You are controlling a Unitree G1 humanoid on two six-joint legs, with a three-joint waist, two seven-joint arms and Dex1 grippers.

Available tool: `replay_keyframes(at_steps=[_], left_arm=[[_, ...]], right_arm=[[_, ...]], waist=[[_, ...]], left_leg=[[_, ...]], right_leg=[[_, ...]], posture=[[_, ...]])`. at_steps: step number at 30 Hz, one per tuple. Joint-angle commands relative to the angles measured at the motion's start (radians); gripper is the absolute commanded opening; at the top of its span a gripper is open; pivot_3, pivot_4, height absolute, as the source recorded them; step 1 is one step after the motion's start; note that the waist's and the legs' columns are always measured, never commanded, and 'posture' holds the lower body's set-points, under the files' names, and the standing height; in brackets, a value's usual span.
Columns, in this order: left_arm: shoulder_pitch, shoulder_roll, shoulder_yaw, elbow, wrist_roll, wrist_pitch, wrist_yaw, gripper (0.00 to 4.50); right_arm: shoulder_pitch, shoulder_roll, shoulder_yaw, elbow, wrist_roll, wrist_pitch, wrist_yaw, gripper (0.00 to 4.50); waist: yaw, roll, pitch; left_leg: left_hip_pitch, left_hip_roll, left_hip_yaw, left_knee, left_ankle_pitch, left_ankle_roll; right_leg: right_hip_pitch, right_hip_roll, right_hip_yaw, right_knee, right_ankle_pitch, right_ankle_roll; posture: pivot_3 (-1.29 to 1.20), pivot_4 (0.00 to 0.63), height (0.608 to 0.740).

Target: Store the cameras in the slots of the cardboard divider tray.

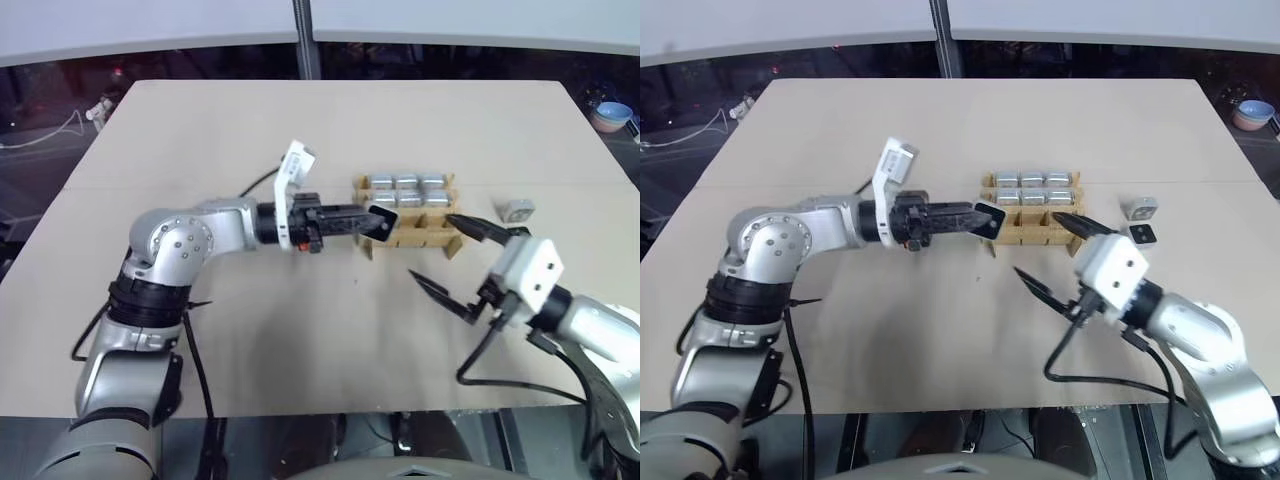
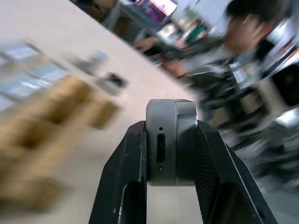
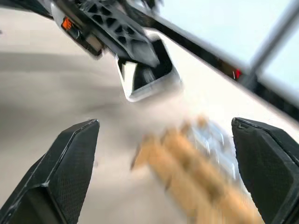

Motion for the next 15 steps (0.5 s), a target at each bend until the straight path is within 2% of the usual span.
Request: replay_keyframes(at_steps=[1,5,9,15], left_arm=[[-0.098,-0.063,-0.1,0.198,0.268,-0.318,-0.199,0.72],[-0.187,-0.194,-0.131,0.487,0.441,-0.559,-0.279,0.72],[-0.268,-0.275,-0.129,0.711,0.578,-0.744,-0.32,0.72],[-0.372,-0.306,-0.08,0.895,0.668,-0.861,-0.353,0.72]], right_arm=[[0.088,-0.006,-0.108,-0.106,0.093,-0.001,0.001,4.5],[0.151,0.005,-0.144,-0.151,0.077,-0.001,-0.056,4.5],[0.213,0.011,-0.14,-0.201,0.069,0.001,-0.096,4.5],[0.29,0.006,-0.128,-0.214,0.054,-0.055,-0.141,4.5]], waist=[[0.008,0.0,0.0],[0.01,0.0,0.0],[-0.004,-0.001,0.0],[-0.009,-0.002,0.001]], left_leg=[[0.0,0.0,0.0,0.0,0.0,0.0],[-0.001,-0.001,-0.001,0.001,0.0,0.0],[-0.002,-0.001,-0.001,0.001,0.0,0.001],[-0.002,-0.001,-0.001,0.002,0.0,0.001]], right_leg=[[0.0,0.0,-0.001,0.0,0.0,0.0],[0.0,0.0,-0.002,0.0,0.0,0.0],[-0.001,0.0,-0.001,0.0,0.0,0.0],[-0.001,0.0,-0.002,0.001,0.0,0.0]], posture=[[0.0,0.15,0.74],[0.0,0.15,0.74],[0.0,0.15,0.74],[0.0,0.15,0.74]])
